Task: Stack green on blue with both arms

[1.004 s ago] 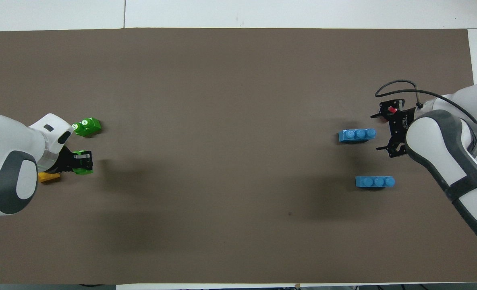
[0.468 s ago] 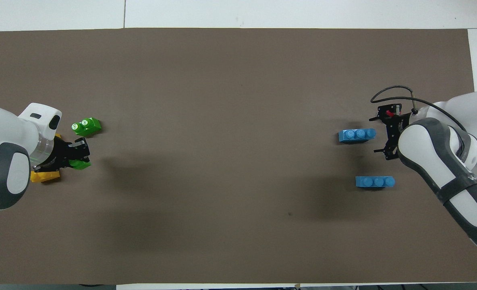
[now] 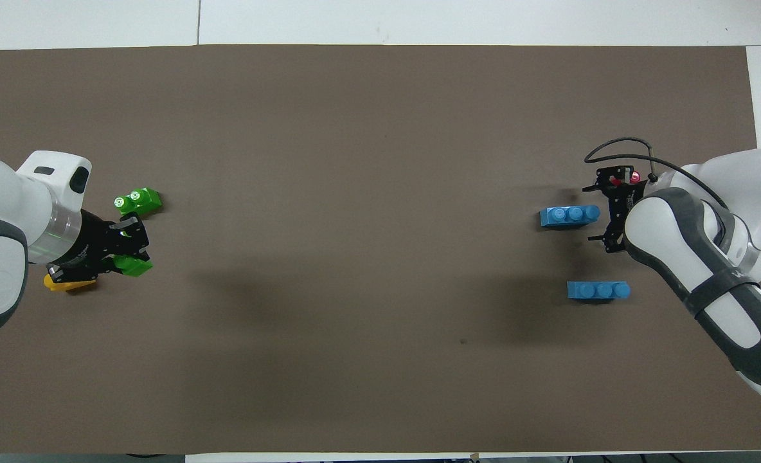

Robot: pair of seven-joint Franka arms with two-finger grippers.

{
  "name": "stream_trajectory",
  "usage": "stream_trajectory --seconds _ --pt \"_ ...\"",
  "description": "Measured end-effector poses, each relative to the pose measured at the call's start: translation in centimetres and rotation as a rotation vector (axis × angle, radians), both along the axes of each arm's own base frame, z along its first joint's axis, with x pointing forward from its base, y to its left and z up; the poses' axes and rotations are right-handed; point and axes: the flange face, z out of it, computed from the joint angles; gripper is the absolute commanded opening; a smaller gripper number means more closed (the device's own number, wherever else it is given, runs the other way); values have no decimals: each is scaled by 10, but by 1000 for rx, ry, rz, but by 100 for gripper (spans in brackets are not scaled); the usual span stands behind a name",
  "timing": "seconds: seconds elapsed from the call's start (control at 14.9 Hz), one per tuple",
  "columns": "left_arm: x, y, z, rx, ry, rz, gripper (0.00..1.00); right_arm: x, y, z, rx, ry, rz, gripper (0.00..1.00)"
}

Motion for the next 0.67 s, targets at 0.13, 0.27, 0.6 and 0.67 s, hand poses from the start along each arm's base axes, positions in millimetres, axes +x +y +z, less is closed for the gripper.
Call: stream_trajectory --seconds 0.13,0.27,0.6,0.67 --pt "-9 -7 11 -9 9 3 0 0 3 0 0 -2 16 93" --pt "-13 -13 16 -12 12 31 0 1 13 0 0 -5 40 85" --pt "-20 -48 20 22 10 162 0 1 13 -1 -2 -10 45 82" --pt "-22 -56 25 29 1 188 0 1 11 0 -5 -18 44 83"
